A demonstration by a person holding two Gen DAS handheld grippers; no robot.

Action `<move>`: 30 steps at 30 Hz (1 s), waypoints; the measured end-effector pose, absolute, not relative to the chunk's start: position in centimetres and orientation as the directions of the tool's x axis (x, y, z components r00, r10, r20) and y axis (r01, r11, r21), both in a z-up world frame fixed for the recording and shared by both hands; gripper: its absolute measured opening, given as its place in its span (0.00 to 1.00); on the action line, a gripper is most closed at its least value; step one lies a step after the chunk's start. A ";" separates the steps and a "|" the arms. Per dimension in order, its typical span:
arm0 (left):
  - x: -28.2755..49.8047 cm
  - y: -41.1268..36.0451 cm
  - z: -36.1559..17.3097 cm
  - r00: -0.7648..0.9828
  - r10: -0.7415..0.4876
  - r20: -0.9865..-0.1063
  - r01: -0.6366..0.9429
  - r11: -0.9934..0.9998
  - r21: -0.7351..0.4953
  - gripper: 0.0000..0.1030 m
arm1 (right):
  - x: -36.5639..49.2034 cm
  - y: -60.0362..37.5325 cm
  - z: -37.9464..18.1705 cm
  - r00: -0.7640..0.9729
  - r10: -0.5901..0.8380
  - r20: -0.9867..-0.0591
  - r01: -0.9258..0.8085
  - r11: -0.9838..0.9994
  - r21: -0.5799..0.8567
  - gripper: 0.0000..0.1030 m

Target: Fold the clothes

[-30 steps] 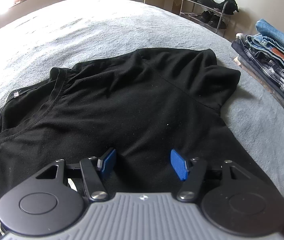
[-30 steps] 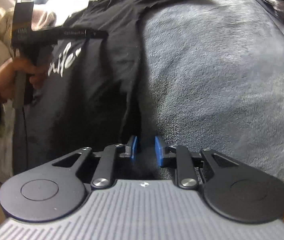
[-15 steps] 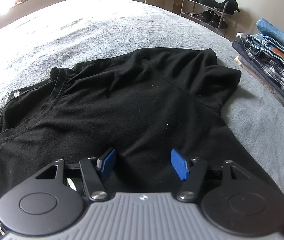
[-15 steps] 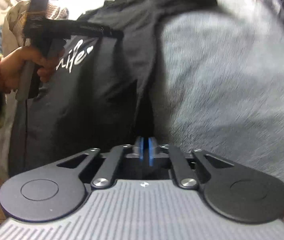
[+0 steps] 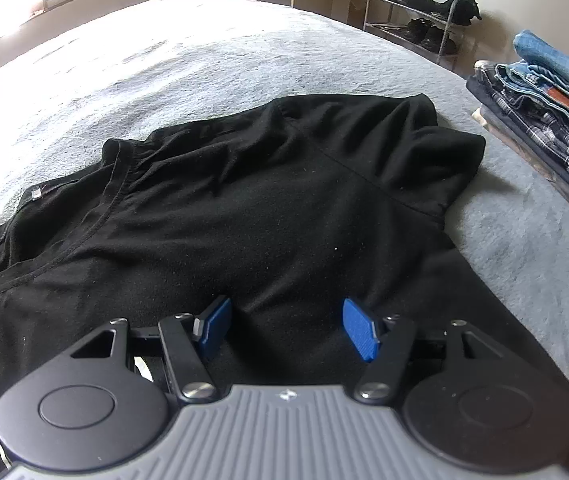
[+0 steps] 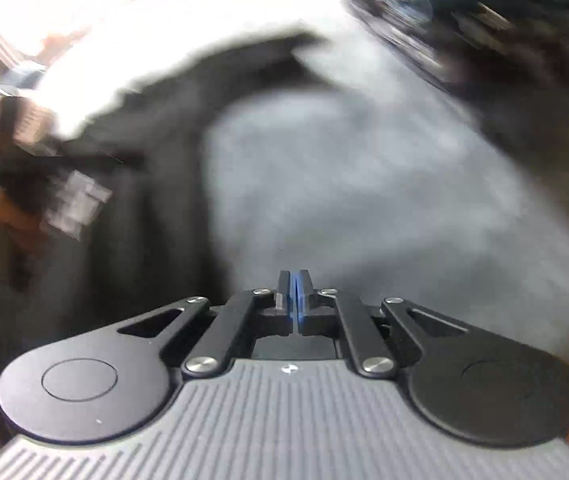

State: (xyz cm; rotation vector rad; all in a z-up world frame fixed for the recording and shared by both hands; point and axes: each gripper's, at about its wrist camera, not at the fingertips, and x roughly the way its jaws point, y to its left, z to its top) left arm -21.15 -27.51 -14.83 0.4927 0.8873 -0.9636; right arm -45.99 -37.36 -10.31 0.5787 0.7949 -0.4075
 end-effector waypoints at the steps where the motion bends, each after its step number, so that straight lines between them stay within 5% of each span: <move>1: -21.2 -27.6 -14.8 0.275 -0.490 -0.827 0.862 0.507 -0.014 0.62 | -44.4 -37.0 -10.0 0.665 -0.100 -0.740 0.480 0.817 0.320 0.03; 6: -21.0 -27.8 -14.6 0.269 -0.480 -0.835 0.857 0.514 -0.020 0.62 | -38.4 -34.1 -12.0 0.606 -0.005 -0.796 0.173 0.977 0.126 0.02; 12: -20.6 -27.7 -14.4 0.253 -0.484 -0.838 0.851 0.523 -0.045 0.62 | -43.6 -36.7 -12.6 0.439 -0.106 -0.892 0.297 0.954 0.033 0.00; 19: -20.5 -27.9 -12.9 0.263 -0.472 -0.841 0.824 0.564 -0.059 0.62 | -38.5 -38.3 -9.2 0.610 -0.165 -0.775 0.274 0.962 0.011 0.04; 24: -20.3 -29.4 -11.9 0.256 -0.507 -0.823 0.821 0.564 -0.092 0.62 | -35.4 -46.9 -11.4 0.629 -0.182 -0.756 0.609 0.719 0.334 0.18; 30: -18.9 -32.6 -12.6 0.240 -0.523 -0.818 0.810 0.572 -0.128 0.62 | -35.5 -51.6 -14.4 0.662 -0.164 -0.731 0.709 0.453 0.540 0.41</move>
